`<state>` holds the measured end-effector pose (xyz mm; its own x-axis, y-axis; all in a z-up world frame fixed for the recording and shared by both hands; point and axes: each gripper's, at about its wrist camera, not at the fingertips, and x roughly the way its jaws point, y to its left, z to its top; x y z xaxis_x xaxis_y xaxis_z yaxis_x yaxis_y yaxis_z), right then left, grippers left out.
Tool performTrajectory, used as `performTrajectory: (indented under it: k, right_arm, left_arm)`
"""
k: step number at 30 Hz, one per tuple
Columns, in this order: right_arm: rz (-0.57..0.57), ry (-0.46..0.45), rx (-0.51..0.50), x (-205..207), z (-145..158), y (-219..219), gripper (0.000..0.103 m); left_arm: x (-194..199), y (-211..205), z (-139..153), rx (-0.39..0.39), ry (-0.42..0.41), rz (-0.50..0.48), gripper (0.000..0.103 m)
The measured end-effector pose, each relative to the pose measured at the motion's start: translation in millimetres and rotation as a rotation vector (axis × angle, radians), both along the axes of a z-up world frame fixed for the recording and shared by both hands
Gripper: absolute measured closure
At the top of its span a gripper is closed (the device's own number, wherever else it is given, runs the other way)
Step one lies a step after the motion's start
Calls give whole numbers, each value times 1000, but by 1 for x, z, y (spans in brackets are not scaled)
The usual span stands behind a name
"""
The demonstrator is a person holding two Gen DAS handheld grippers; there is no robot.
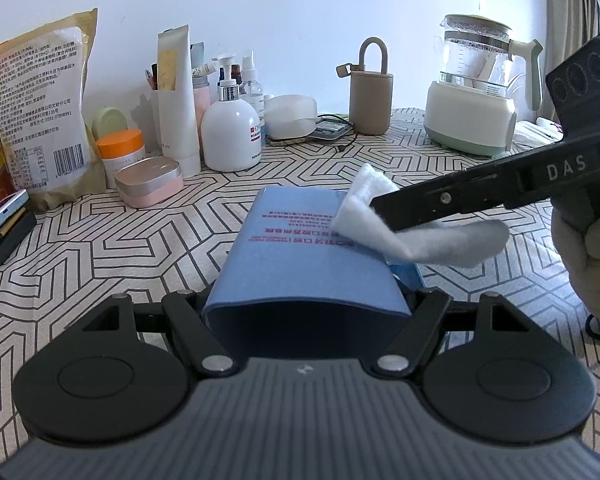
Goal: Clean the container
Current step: 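Wipe the container's outer wall again with the right tool's wipe, then rub the wipe against the container's side near the handle with the right tool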
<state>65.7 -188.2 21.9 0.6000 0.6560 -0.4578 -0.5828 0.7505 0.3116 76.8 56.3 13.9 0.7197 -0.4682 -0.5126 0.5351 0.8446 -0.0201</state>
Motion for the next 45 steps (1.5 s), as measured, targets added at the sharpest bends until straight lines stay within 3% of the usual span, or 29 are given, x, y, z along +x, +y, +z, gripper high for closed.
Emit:
performTrajectory:
  k: [6, 9, 16, 25, 31, 39, 45]
  right_arm:
    - [-8, -71, -89, -9, 5, 12, 62]
    - [-1, -90, -101, -12, 5, 16, 62]
    - [2, -114, -120, -18, 5, 20, 62]
    - [63, -121, -142, -25, 7, 26, 74]
    - [83, -132, -146, -29, 7, 30, 75]
    - [37, -120, -164, -21, 4, 26, 75]
    - [-42, -133, -247, -16, -2, 29, 74]
  left_arm:
    - [3, 2, 0, -11, 15, 0, 29]
    - [9, 4, 0, -25, 43, 14, 25]
    - [9, 9, -1, -48, 42, 9, 29]
    - [10, 10, -1, -45, 40, 14, 28]
    - [10, 11, -2, -45, 40, 17, 29]
    - [10, 10, -2, -35, 34, 13, 29]
    - [9, 8, -2, -23, 21, 7, 29]
